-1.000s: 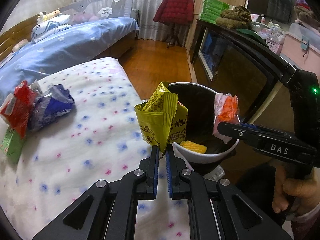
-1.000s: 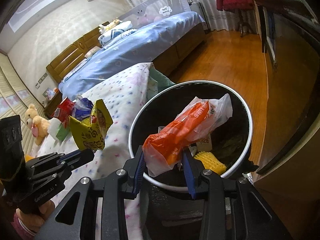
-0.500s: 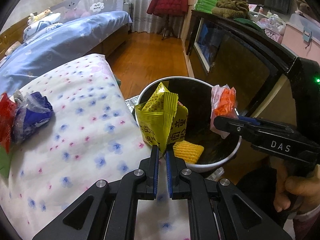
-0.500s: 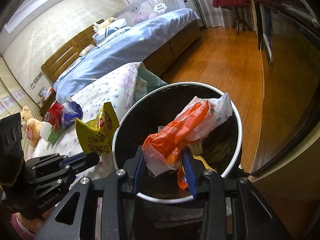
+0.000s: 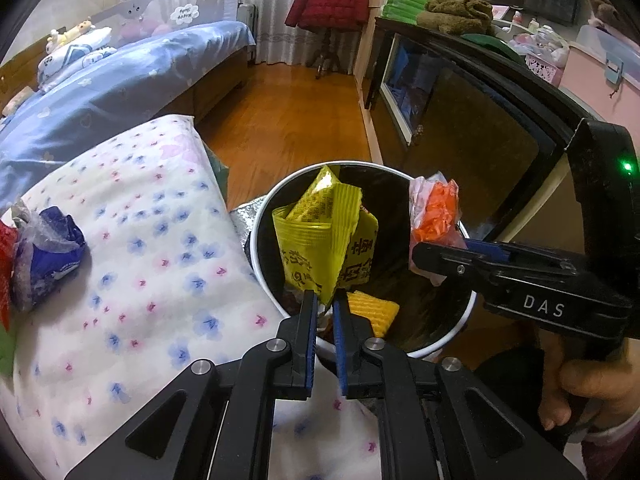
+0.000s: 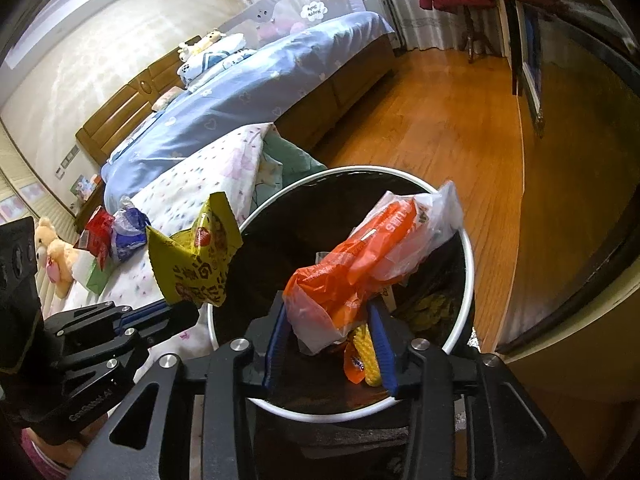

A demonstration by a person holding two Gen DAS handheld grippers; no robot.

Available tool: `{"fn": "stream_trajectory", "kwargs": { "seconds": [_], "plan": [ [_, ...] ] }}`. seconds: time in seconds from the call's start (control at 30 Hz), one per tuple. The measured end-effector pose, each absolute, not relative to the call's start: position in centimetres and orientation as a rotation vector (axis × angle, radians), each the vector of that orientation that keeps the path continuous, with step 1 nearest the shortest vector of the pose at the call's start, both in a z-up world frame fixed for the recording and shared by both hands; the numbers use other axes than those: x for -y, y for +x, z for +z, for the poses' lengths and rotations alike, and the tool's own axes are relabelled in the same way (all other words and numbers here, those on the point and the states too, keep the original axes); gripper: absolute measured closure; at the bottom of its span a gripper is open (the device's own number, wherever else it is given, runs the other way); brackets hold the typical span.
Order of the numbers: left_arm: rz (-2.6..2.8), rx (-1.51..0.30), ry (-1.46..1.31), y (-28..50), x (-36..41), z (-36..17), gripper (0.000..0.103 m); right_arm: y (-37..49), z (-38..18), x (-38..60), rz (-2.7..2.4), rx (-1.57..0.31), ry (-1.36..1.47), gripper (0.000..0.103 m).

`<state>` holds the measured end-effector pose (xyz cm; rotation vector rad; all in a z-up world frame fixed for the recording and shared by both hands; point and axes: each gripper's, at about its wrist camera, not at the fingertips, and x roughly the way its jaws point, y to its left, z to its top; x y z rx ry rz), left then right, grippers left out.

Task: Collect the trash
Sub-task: 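Carry the yellow packet and orange bag over the bin and open both tools, then withdraw both open tools from the bin toward the trash on the bed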

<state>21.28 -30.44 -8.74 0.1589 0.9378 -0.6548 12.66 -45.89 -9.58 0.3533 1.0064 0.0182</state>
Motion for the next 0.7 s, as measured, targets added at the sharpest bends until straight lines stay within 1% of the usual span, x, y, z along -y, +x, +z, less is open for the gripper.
{"fn": "stream_trajectory", "kwargs": {
  "seconds": [0.03, 0.07, 0.1, 0.17, 0.2, 0.23, 0.27, 0.3, 0.33, 0.37, 0.4, 0.47, 0.57, 0.7],
  "plan": [
    [-0.653, -0.944, 0.155, 21.4, 30.4, -8.7, 0.090, 12.6, -9.6, 46.0, 0.016, -1.004, 0.356, 0.059],
    [-0.647, -0.945, 0.152, 21.4, 30.3, -8.7, 0.083, 12.6, -9.5, 46.1, 0.014, -1.007, 0.361, 0.057],
    [-0.640, -0.942, 0.147, 21.4, 30.2, -8.7, 0.081, 12.7, -9.5, 46.2, 0.014, -1.008, 0.367, 0.057],
    [-0.637, -0.942, 0.134, 21.5, 29.9, -8.6, 0.071, 12.7, -9.4, 46.4, 0.012, -1.008, 0.373, 0.055],
    [-0.633, -0.938, 0.124, 21.5, 29.7, -8.5, 0.069, 12.6, -9.3, 46.4, 0.010, -1.005, 0.374, 0.053],
    [-0.626, -0.932, 0.115, 21.2, 29.4, -8.4, 0.064, 12.6, -9.2, 46.4, 0.011, -1.002, 0.378, 0.050],
    [-0.621, -0.928, 0.106, 21.0, 29.1, -8.3, 0.060, 12.5, -9.1, 46.4, 0.011, -0.997, 0.384, 0.043],
    [-0.630, -0.924, 0.103, 20.8, 28.7, -8.2, 0.059, 12.5, -9.0, 46.3, 0.011, -0.994, 0.387, 0.034],
    [-0.623, -0.922, 0.093, 20.6, 28.2, -8.2, 0.055, 12.3, -8.9, 46.2, 0.010, -0.985, 0.390, 0.031],
    [-0.617, -0.922, 0.085, 20.4, 27.8, -8.2, 0.053, 12.2, -8.8, 46.1, 0.010, -0.979, 0.392, 0.029],
    [-0.611, -0.923, 0.074, 20.1, 27.2, -8.3, 0.051, 12.1, -8.7, 46.0, 0.010, -0.976, 0.394, 0.029],
    [-0.600, -0.927, 0.046, 19.4, 25.9, -8.5, 0.045, 11.9, -8.7, 45.6, 0.012, -0.973, 0.405, 0.028],
    [-0.578, -0.935, 0.018, 18.5, 24.2, -8.8, 0.044, 11.6, -8.5, 44.6, 0.019, -0.965, 0.427, 0.023],
    [-0.527, -0.931, -0.024, 17.2, 21.1, -8.7, 0.044, 11.4, -8.1, 42.5, 0.049, -0.947, 0.421, 0.020]
  ]
}}
